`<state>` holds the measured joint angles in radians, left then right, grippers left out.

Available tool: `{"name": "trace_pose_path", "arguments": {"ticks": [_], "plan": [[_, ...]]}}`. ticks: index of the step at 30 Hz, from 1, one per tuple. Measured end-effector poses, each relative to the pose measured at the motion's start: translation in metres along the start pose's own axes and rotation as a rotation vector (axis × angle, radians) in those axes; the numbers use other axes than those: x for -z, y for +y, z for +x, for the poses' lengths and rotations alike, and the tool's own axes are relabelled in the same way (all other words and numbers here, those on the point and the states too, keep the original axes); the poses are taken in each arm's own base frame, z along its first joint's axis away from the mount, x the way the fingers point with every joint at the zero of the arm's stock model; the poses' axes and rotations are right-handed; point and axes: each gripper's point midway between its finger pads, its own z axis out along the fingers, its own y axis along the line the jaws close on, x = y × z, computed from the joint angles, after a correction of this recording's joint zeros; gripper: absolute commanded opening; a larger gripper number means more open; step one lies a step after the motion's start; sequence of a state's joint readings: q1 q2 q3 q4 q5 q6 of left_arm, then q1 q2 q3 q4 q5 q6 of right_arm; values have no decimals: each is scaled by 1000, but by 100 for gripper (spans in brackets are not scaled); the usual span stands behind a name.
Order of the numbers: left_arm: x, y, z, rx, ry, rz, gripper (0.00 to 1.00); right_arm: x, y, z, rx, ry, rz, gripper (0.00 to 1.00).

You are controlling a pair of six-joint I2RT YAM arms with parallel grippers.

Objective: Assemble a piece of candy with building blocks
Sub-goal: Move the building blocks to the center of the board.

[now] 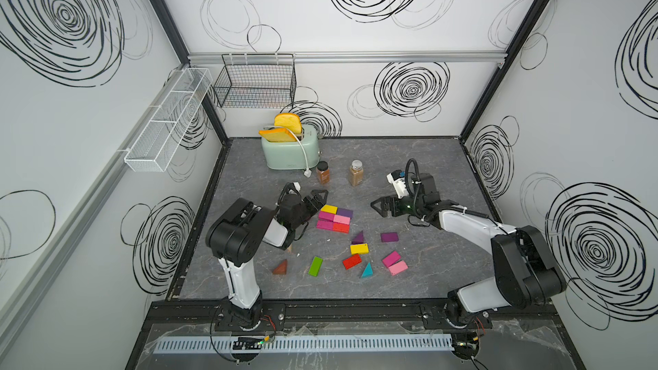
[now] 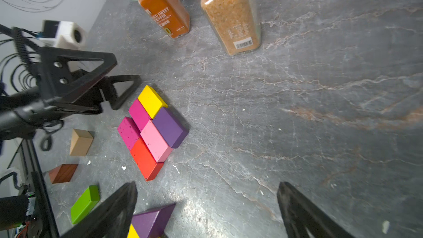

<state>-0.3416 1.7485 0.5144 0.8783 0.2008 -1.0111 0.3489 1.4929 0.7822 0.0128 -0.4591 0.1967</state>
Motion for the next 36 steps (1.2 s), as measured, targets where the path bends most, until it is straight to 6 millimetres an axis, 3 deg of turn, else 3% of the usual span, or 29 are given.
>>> {"name": "trace_pose_path", "arguments": {"ticks": [7, 11, 14, 18, 22, 26, 36], "plan": [[56, -33, 7, -144, 44, -42, 98, -41, 8, -43, 126, 56, 98, 99], [82, -24, 39, -164, 124, -66, 98, -73, 21, -54, 200, 98, 129, 99], [91, -14, 67, -164, 203, -95, 98, -97, 29, -46, 238, 151, 143, 99], [94, -12, 92, -160, 280, -102, 98, -124, 35, -29, 278, 221, 165, 99], [90, -7, 103, -141, 311, -105, 98, -142, 36, -16, 304, 274, 195, 99], [81, 3, 112, -115, 339, -118, 98, -156, 33, -18, 328, 294, 220, 99], [63, -9, 113, -96, 326, -46, 98, -171, 37, -25, 396, 310, 211, 99]]}}
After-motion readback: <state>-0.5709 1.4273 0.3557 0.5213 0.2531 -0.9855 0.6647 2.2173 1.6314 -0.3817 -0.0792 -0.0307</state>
